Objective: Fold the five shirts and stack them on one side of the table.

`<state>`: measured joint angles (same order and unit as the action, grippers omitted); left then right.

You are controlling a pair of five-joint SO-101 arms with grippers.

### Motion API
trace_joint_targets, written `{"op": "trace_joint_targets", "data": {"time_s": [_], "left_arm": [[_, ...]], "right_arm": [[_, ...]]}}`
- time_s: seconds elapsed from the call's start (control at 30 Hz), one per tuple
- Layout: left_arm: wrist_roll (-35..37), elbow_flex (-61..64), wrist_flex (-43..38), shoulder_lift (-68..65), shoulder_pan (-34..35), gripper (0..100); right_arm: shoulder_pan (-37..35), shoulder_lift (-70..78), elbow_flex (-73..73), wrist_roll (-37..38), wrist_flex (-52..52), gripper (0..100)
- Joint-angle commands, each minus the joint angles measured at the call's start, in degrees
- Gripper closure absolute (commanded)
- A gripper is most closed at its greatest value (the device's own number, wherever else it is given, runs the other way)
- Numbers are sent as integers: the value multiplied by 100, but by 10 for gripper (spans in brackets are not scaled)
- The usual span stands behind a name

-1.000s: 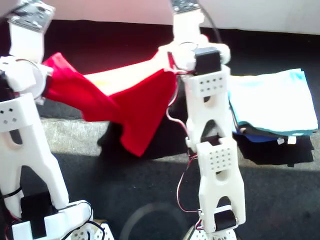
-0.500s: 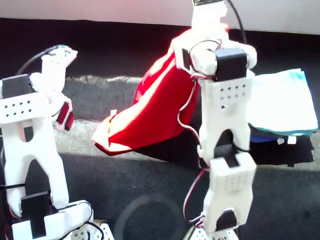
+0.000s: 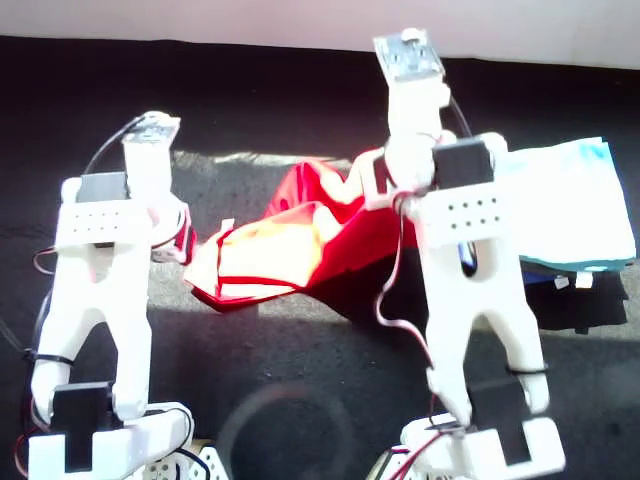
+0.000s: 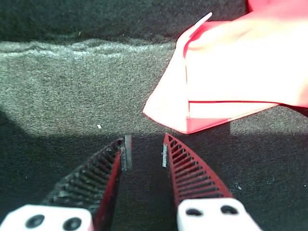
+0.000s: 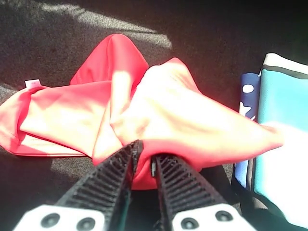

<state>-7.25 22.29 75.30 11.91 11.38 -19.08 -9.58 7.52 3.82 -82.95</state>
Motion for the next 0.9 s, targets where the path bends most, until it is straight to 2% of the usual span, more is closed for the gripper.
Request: {"op": "trace_joint_targets", "data": {"time_s": [0.0, 0.2, 0.33, 0.8, 0.87], "left_arm": [[114, -13, -62, -259, -75, 877], [114, -92, -440, -1349, -92, 877], [114, -189, -457, -1552, -189, 877], [70, -180, -1143, -1604, -365, 877], [-123, -154, -1292, -1613, -330, 877]], "right_arm": [[48, -936, -1165, 26, 611, 991], [48, -1903, -2615, 53, 1253, 991], [48, -2167, -3152, 53, 1481, 991], [48, -2220, -3292, 62, 1464, 991], [48, -2229, -3292, 62, 1464, 991]]}}
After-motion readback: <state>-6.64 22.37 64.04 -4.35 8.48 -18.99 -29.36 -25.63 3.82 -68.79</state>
